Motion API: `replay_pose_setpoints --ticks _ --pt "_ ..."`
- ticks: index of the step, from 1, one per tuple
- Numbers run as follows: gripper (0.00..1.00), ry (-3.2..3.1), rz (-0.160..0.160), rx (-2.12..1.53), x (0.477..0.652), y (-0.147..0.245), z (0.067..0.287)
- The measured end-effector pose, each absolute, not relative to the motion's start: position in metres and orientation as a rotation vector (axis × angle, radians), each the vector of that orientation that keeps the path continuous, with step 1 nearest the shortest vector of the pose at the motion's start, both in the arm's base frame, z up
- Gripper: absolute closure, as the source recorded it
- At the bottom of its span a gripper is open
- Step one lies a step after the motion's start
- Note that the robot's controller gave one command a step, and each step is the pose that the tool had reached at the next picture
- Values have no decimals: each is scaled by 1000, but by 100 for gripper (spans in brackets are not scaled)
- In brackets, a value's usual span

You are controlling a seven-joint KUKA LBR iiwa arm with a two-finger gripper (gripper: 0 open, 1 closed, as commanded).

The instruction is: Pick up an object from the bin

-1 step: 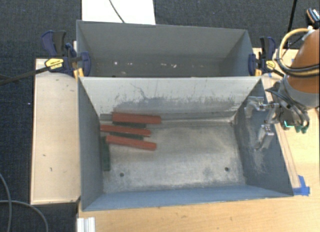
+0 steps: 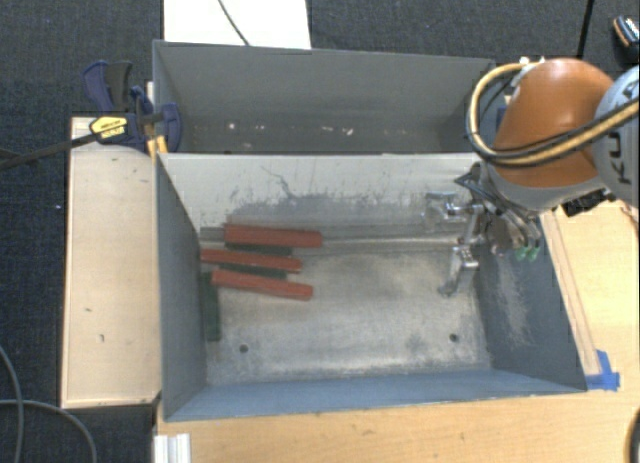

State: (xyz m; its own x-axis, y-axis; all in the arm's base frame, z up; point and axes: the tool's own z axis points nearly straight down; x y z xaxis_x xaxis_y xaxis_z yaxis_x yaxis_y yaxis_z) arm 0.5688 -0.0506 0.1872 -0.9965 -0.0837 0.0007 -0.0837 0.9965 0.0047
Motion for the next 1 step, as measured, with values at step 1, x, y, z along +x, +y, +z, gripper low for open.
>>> replay_pose_setpoints --ticks 1 --pt "0 -3146 -9 -21 584 85 177"
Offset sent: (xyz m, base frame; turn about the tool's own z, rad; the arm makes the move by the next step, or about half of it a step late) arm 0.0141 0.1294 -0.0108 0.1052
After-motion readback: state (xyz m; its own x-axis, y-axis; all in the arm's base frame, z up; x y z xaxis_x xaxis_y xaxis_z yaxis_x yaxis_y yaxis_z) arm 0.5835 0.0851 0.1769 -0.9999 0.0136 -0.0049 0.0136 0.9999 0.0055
